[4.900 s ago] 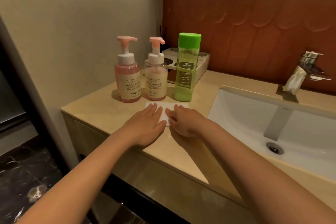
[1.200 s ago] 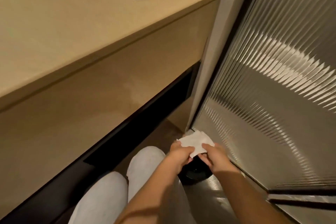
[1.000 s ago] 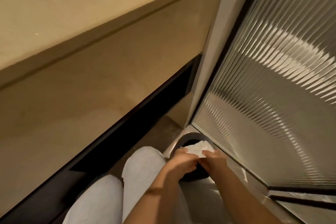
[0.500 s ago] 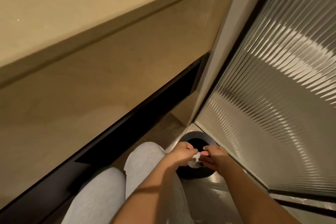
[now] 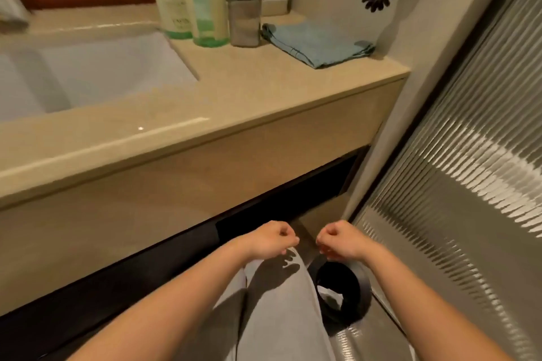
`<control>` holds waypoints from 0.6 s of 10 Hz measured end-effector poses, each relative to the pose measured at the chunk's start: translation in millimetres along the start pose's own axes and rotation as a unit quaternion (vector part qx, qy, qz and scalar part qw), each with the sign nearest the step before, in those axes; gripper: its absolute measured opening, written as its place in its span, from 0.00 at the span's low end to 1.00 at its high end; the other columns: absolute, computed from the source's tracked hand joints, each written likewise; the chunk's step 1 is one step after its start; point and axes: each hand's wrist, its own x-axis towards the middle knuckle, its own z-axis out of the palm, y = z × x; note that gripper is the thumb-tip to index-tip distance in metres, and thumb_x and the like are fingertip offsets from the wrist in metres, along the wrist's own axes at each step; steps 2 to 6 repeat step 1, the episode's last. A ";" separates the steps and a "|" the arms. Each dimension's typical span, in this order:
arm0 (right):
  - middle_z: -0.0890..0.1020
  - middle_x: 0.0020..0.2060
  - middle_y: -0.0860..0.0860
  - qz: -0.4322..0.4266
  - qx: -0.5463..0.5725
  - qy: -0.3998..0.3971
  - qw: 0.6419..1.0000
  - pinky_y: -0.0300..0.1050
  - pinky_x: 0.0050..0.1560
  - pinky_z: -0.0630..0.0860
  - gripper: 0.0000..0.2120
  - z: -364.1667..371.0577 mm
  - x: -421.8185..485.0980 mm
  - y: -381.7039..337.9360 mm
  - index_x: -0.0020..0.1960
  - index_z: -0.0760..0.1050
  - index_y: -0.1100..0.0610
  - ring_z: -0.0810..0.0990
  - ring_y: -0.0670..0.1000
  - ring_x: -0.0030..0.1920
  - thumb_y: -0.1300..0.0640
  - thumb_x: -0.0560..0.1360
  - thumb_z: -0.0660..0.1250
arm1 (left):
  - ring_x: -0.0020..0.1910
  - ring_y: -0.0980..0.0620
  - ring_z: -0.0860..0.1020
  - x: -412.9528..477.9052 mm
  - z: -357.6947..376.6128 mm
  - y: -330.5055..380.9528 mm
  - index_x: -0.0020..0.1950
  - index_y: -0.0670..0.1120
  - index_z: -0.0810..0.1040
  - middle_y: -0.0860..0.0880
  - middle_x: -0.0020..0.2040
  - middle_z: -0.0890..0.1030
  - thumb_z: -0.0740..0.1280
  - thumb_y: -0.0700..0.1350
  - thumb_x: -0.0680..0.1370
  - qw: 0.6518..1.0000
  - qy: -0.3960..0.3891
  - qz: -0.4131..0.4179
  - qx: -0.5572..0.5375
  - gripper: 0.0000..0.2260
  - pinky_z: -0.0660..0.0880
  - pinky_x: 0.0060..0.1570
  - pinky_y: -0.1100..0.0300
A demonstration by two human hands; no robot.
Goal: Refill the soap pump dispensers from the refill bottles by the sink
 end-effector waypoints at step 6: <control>0.79 0.30 0.49 -0.046 -0.072 -0.013 0.996 0.39 0.33 0.73 0.13 2.7 -22.6 -35.6 0.35 0.75 0.54 0.77 0.47 0.31 0.56 0.77 0.61 | 0.47 0.52 0.76 -42.6 -25.2 -1.3 0.57 0.45 0.73 0.48 0.48 0.77 0.60 0.48 0.79 0.998 0.000 0.034 0.046 0.10 0.74 0.54 0.54</control>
